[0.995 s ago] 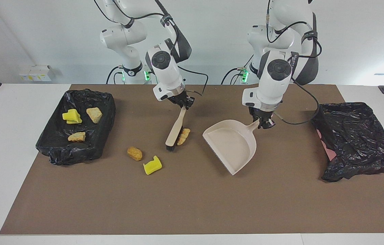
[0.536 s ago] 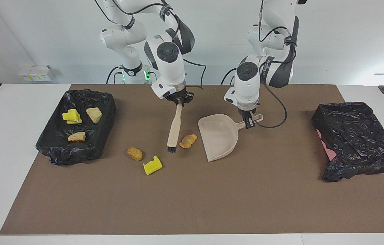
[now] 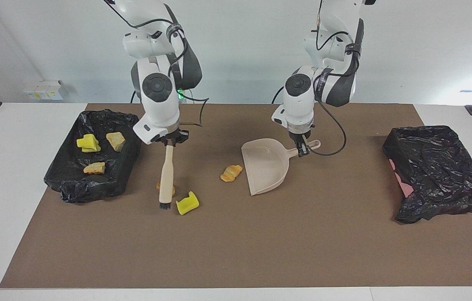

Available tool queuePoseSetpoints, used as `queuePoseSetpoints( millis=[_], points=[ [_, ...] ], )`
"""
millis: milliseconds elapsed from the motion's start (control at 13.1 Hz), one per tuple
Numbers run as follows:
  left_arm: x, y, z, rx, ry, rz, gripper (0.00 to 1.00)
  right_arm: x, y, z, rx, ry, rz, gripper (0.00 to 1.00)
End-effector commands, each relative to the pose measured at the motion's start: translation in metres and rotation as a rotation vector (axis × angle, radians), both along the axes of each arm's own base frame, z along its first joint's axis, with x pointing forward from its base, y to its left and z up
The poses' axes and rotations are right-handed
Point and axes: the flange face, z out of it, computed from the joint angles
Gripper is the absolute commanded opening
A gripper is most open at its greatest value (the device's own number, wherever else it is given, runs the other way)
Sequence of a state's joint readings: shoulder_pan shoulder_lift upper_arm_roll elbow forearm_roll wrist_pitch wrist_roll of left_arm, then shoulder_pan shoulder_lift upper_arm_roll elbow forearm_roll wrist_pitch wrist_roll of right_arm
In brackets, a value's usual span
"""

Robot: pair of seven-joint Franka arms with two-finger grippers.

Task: Sweep and dump trash in bin
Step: 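Sweep the yellow sponge and bread into the dustpan with the right gripper's brush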

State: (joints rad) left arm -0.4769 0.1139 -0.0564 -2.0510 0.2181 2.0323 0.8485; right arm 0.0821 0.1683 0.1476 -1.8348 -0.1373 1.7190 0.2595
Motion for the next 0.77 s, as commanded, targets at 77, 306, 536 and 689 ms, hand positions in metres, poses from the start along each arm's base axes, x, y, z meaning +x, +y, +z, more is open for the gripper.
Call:
queuePoseSetpoints(
  millis=[77,306,536,689],
  points=[
    [-0.01,0.002,0.002,0.004,-0.025,-0.014,0.0,0.016,-0.034,-0.029,-0.054,0.001,0.058,0.0],
    [-0.02,-0.006,0.003,0.014,-0.023,0.008,0.0,0.008,-0.04,-0.051,-0.015,0.043,0.194,0.0],
    [-0.031,-0.003,-0.002,0.016,-0.02,0.007,0.0,0.001,-0.03,-0.06,0.052,0.076,0.342,0.0],
    [-0.037,-0.004,-0.006,0.013,-0.022,-0.001,0.0,-0.009,0.019,-0.067,0.125,0.076,0.367,0.0]
  ],
)
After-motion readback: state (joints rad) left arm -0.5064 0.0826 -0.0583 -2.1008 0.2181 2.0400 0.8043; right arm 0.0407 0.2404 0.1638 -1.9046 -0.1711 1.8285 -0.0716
